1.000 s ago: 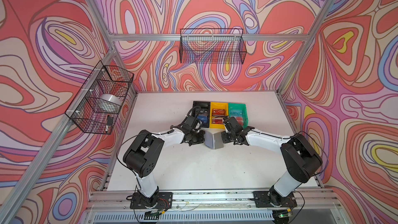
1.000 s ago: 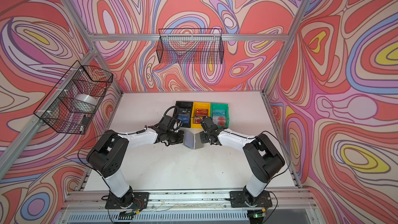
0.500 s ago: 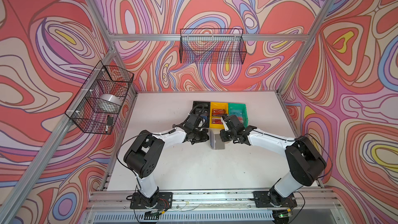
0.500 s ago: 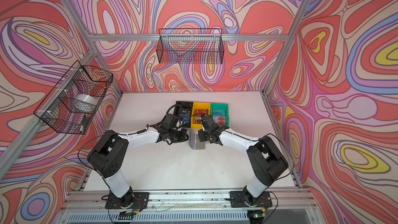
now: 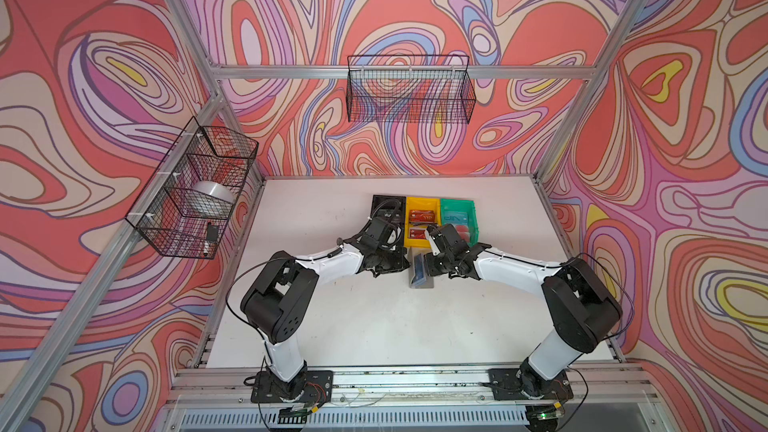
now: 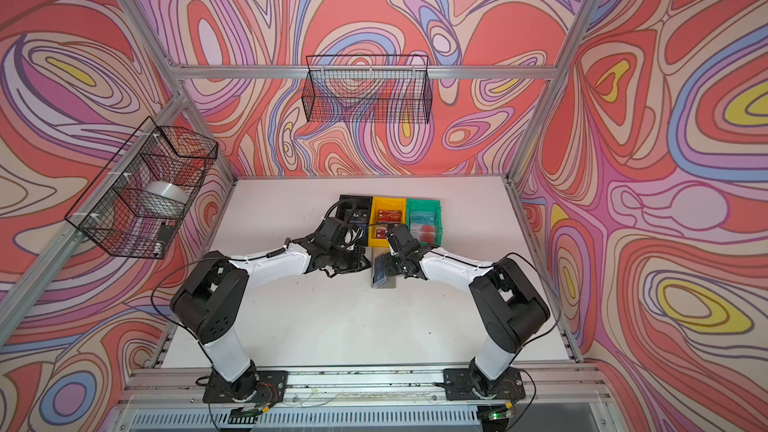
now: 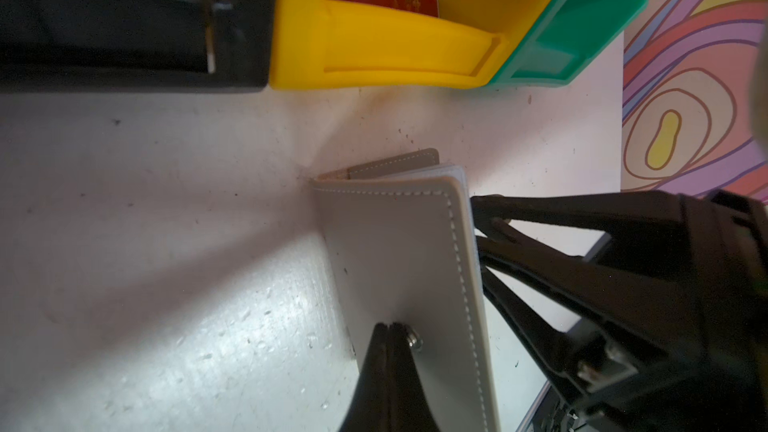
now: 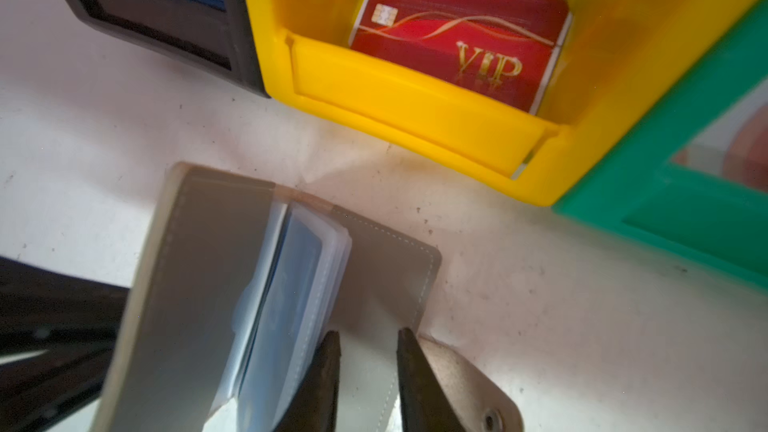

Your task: Take the credit cards out of the card holder

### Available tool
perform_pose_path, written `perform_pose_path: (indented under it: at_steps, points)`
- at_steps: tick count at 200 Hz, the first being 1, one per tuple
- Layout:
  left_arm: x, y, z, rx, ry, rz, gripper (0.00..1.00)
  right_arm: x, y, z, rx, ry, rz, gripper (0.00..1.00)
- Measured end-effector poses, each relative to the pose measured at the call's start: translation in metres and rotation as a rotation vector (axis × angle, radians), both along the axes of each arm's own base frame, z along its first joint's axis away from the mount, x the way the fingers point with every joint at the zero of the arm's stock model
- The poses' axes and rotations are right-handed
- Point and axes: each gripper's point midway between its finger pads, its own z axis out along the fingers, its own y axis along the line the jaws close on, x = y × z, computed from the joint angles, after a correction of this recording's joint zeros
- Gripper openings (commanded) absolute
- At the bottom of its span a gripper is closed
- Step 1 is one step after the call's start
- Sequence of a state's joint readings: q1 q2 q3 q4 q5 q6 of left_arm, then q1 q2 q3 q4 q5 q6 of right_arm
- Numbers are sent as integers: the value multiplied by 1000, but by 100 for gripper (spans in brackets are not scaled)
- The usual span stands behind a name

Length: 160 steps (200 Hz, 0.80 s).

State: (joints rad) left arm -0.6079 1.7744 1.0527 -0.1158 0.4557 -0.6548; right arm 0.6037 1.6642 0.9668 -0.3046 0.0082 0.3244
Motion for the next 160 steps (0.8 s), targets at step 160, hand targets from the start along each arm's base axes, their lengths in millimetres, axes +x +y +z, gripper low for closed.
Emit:
perform_pose_path:
  at_steps: [160]
  points:
    - [-1, 29, -1, 75, 7, 17, 0, -3, 29, 4, 122, 46, 82, 27]
